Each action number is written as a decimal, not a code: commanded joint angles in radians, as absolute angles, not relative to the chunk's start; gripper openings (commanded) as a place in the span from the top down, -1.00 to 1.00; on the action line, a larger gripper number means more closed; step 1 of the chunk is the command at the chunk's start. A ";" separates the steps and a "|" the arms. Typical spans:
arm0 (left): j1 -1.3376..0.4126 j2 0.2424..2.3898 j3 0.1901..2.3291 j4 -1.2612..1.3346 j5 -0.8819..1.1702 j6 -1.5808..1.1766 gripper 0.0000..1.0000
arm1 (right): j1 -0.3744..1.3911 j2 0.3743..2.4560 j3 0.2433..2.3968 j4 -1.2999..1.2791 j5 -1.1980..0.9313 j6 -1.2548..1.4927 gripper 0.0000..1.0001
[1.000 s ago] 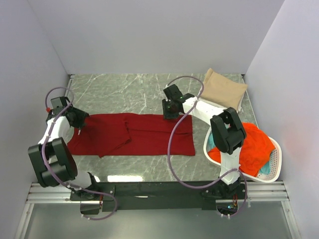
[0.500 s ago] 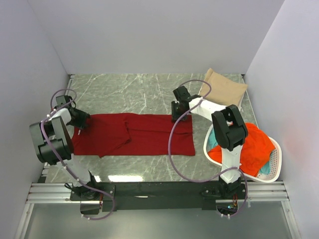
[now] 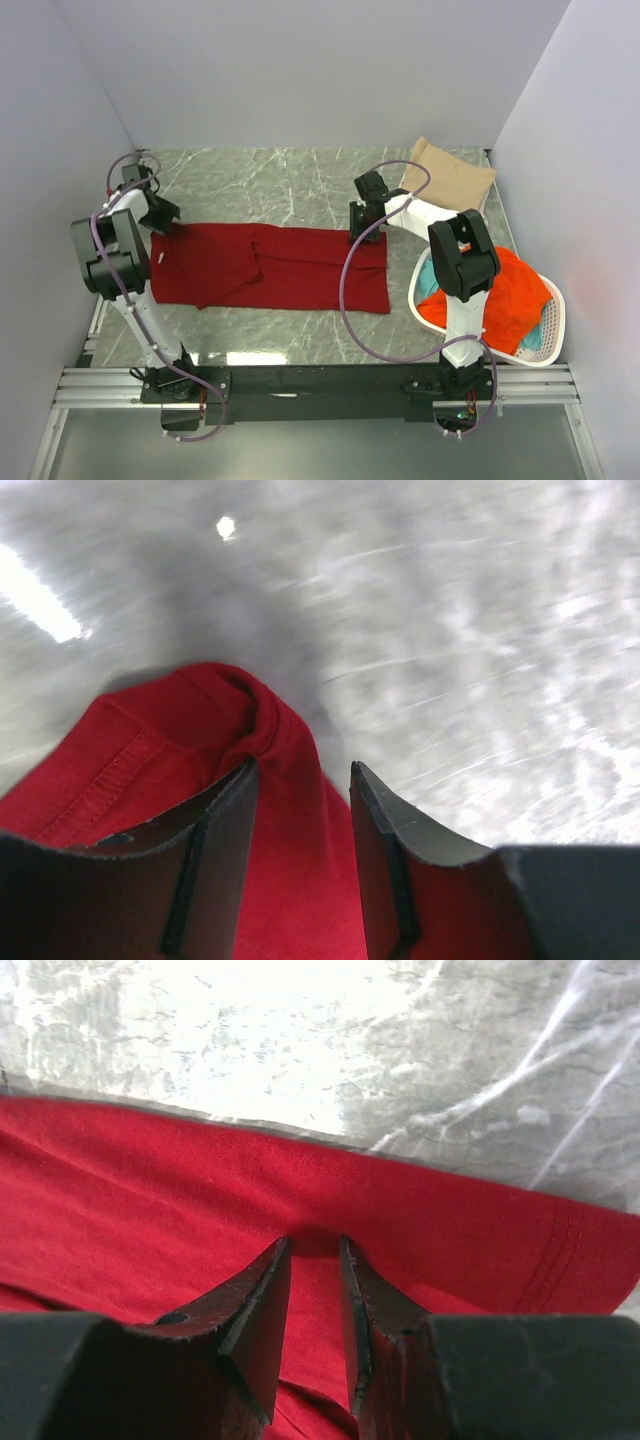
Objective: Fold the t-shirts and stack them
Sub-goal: Fold the tshirt
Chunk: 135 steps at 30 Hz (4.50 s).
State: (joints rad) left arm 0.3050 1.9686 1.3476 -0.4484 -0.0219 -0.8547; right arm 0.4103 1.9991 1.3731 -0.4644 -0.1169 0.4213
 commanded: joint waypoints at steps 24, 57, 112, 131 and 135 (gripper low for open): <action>0.170 2.189 1.749 -0.526 -0.156 -0.744 -0.02 | 0.453 1.818 1.017 -0.588 -0.089 0.506 0.34; -0.046 1.828 1.247 -0.391 0.011 -0.864 -0.10 | 0.572 1.643 1.006 -0.615 -0.123 0.416 0.33; -0.192 2.104 1.626 -0.569 -0.072 -0.744 -0.04 | 0.934 1.733 1.036 -0.483 -0.210 0.442 0.35; -0.238 2.376 1.922 -0.548 -0.014 -0.675 -0.09 | 1.023 1.873 1.104 -0.431 -0.410 0.440 0.35; -0.255 2.411 1.963 -0.502 0.034 -0.658 -0.11 | 1.042 1.930 1.176 -0.442 -0.423 0.433 0.35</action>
State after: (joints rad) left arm -0.2390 2.3440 1.9347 -0.5697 -0.0216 -0.6910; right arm 1.0142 1.8744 1.1416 -0.4099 -0.4038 0.4507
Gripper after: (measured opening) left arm 0.554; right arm 0.322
